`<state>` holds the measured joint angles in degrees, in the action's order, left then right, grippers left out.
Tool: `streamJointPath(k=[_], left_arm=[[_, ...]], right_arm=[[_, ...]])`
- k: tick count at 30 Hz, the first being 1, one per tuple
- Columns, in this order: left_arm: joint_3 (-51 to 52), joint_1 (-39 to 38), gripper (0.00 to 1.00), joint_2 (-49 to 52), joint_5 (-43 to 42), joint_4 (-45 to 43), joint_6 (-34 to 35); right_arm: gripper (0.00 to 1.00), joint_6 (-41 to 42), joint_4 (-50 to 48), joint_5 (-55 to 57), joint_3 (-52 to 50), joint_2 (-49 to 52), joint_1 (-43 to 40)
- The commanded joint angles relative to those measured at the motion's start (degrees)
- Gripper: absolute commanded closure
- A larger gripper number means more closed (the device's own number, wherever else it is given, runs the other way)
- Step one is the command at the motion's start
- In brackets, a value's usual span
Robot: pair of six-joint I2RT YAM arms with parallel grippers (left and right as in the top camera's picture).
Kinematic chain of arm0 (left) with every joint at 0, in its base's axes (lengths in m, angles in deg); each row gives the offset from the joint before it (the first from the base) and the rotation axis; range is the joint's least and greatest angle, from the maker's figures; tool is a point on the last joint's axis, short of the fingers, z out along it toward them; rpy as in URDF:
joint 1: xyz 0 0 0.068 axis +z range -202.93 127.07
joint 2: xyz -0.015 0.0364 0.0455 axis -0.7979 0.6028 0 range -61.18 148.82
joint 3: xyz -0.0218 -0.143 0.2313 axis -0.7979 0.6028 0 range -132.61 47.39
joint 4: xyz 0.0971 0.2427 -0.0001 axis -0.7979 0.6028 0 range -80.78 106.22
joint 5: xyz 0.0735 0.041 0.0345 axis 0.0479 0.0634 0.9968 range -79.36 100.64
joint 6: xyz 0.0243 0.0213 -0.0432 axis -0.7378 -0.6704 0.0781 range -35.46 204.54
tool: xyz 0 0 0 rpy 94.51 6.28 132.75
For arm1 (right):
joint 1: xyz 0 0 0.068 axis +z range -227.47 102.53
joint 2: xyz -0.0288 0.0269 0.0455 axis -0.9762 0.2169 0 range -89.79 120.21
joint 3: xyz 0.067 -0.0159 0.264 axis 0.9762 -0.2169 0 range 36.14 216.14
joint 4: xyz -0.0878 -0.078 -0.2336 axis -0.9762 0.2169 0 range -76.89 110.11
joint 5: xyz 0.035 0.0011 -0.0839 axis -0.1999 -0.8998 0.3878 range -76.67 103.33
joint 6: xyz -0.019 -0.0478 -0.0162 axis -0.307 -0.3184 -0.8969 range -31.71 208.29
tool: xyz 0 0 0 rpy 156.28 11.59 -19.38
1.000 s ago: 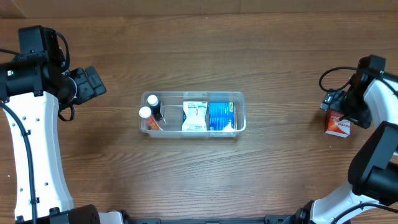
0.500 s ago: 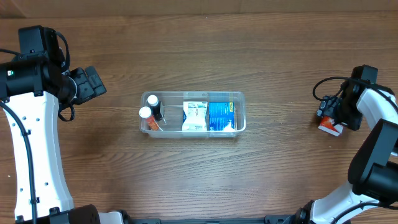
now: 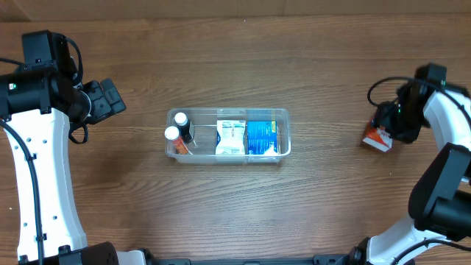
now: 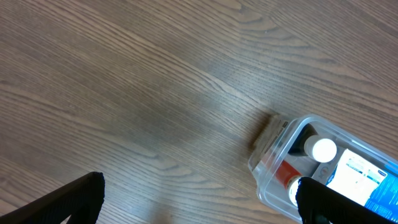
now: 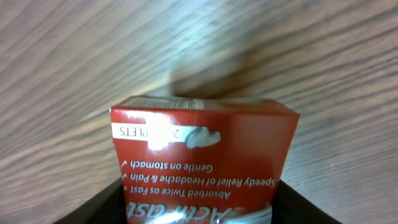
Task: Pack container
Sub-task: 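Move the right gripper to the red box and grasp it, then place the red box into the container between the white and blue boxes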
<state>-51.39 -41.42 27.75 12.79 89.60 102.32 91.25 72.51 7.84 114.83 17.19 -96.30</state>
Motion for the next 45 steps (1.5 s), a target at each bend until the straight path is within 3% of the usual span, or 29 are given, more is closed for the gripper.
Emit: streamJointPath(k=[1,7,11,14,22,27,28,29,31,37,40,45], left_arm=[[-0.76,0.11,0.0,-0.92,-0.26,-0.04,-1.09],[-0.76,0.11,0.0,-0.92,-0.28,-0.04,-1.07],[-0.76,0.11,0.0,-0.92,-0.28,0.0,-1.07],[-0.76,0.11,0.0,-0.92,-0.28,0.02,-1.09],[-0.76,0.11,0.0,-0.92,-0.28,0.02,-1.09],[-0.76,0.11,0.0,-0.92,-0.28,0.04,-1.09],[-0.76,0.11,0.0,-0.92,-0.28,0.02,-1.09],[-0.76,0.11,0.0,-0.92,-0.28,0.0,-1.07],[-0.76,0.11,0.0,-0.92,-0.28,0.04,-1.07],[-0.76,0.11,0.0,-0.92,-0.26,0.68,-1.11],[-0.76,0.11,0.0,-0.92,-0.28,0.68,-1.11],[-0.76,0.11,0.0,-0.92,-0.26,0.59,-1.09]], right_arm=[[0.39,0.31,6.27,-1.73,9.57,-6.29,5.97],[0.4,9.68,9.92,-1.57,14.43,-21.51,32.44],[0.42,13.66,7.06,0.7,14.27,-19.39,46.23],[0.42,16.9,6.05,1.92,14.27,-14.12,50.47],[0.45,17.77,6.23,2.21,14.23,2.23,50.9],[0.43,18.34,5.53,2.4,11.63,5.35,50.9],[0.36,18.32,5.62,2.4,11.41,5.35,50.9],[0.15,18.32,5.79,2.4,11.34,5.35,50.9],[0.04,18.29,5.79,2.4,11.37,5.35,50.9],[0.06,18.25,6.21,5.68,14.58,2.93,50.9],[0.0,18.1,6.95,11.28,20.28,-3.41,49.72],[0.0,17.79,6.08,11.74,22.18,-10.27,34.07]])
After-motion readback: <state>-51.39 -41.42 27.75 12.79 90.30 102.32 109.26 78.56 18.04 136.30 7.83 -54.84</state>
